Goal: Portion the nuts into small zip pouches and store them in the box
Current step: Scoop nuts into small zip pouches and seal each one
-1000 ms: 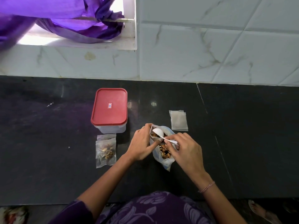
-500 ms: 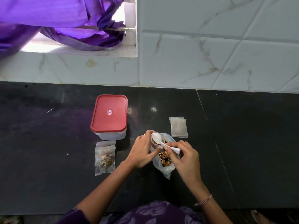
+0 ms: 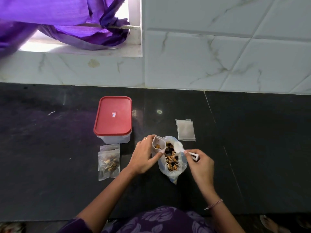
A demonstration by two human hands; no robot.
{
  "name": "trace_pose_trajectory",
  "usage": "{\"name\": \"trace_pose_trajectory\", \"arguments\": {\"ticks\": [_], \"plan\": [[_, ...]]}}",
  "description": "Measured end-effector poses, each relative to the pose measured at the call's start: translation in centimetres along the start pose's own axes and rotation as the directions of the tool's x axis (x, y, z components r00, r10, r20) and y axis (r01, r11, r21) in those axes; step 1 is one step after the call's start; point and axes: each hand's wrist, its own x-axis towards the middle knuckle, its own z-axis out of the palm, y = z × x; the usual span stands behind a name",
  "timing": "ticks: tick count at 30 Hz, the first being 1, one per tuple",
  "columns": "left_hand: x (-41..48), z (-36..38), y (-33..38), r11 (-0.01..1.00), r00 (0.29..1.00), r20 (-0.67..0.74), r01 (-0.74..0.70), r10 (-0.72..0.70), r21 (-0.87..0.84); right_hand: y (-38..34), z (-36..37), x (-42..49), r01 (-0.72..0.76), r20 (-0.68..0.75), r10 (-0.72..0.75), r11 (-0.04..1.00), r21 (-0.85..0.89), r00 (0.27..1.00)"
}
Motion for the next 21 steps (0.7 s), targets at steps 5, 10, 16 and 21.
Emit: {"name": "trace_pose_trajectory", "arguments": {"ticks": [5, 10, 16, 21], "plan": [[-0.5, 0.3, -0.3, 0.999, 0.997, 0.082, 0.005, -0.01, 0.052, 1.6, 1.4, 0.2, 0.417, 0.249, -0.337, 0.787, -0.455, 0.908], [-1.3, 1.2, -0.8, 0.986, 0.986, 0.169, -0.014, -0.014, 0.166, 1.8, 2.1, 0.5, 0.582, 0.375, -0.467, 0.461, -0.67, 0.801], [-1.9, 1.1, -1.2, 0.992, 0.991, 0.133, -0.032, 0.016, 0.12, 1.8, 3.5, -0.1, 0.428, 0.304, -0.302, 0.615, -0.662, 0.903], [-2.3, 1.0, -1.5, 0.999, 0.994, 0.102, 0.02, -0.025, 0.044, 0.9, 3.4, 1.0, 0.282, 0.18, -0.219, 0.793, -0.539, 0.959]]}}
